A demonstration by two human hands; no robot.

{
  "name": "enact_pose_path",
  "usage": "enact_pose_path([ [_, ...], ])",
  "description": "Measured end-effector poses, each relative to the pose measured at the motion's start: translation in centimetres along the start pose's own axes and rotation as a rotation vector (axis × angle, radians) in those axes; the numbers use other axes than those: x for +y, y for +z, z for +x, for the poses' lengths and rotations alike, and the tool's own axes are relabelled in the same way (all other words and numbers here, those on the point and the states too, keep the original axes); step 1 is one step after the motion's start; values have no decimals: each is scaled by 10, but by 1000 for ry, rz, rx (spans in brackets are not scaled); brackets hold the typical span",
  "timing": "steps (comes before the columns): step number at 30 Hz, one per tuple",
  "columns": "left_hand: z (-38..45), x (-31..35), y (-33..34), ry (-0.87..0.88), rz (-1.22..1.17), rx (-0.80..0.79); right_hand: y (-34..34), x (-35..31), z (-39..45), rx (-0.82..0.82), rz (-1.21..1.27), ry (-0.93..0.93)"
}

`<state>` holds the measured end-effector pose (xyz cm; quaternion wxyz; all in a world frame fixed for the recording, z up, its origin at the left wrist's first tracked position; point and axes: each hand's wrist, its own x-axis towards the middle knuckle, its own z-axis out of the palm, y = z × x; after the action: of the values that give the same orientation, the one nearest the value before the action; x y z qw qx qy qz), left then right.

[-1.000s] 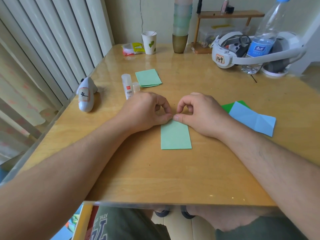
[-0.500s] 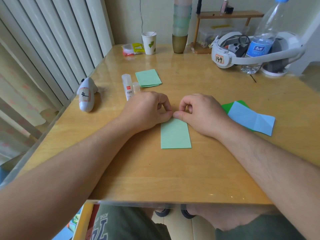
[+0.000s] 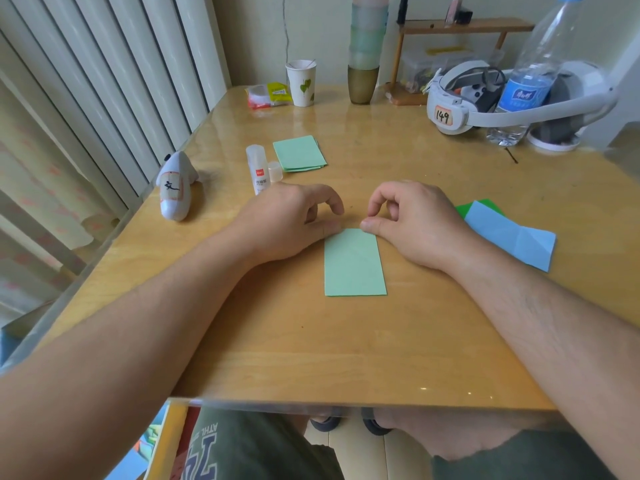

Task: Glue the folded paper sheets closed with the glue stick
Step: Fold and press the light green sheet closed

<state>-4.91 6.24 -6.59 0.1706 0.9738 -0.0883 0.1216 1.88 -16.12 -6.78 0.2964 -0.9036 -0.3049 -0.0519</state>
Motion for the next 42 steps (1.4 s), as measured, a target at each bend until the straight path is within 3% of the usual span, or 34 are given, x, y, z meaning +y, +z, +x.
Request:
enact_pose_path([
  [10, -7, 2, -5, 45, -63, -60, -4, -3, -4, -88, 15, -1],
  [13, -14, 7, -9, 141, -138, -112, -13, -4, -14, -181, 30, -56],
  [16, -22, 17, -12, 245, -175, -240, -19, -6, -24, -319, 77, -109],
  [20, -26, 26, -12, 235, -196, -381, -24, -6, -26, -417, 82, -106],
  [22, -26, 28, -12, 247, -206, -339, -23, -4, -24, -371, 123, -124],
  [27, -27, 29, -13, 322, -173, -203, -16, 9, -14, -46, 276, -133],
  [32, -26, 32, -11, 388, -129, -159, -10, 12, -10, 56, 243, -113],
  [34, -24, 30, -12, 367, -166, -167, -12, 6, -10, 63, 420, -25],
  [38, -18, 16, -14, 227, -213, -130, -27, -7, -10, -65, 1008, 253],
  [42, -10, 5, -7, 100, -168, -120, -41, -8, -10, -139, 1200, 299],
])
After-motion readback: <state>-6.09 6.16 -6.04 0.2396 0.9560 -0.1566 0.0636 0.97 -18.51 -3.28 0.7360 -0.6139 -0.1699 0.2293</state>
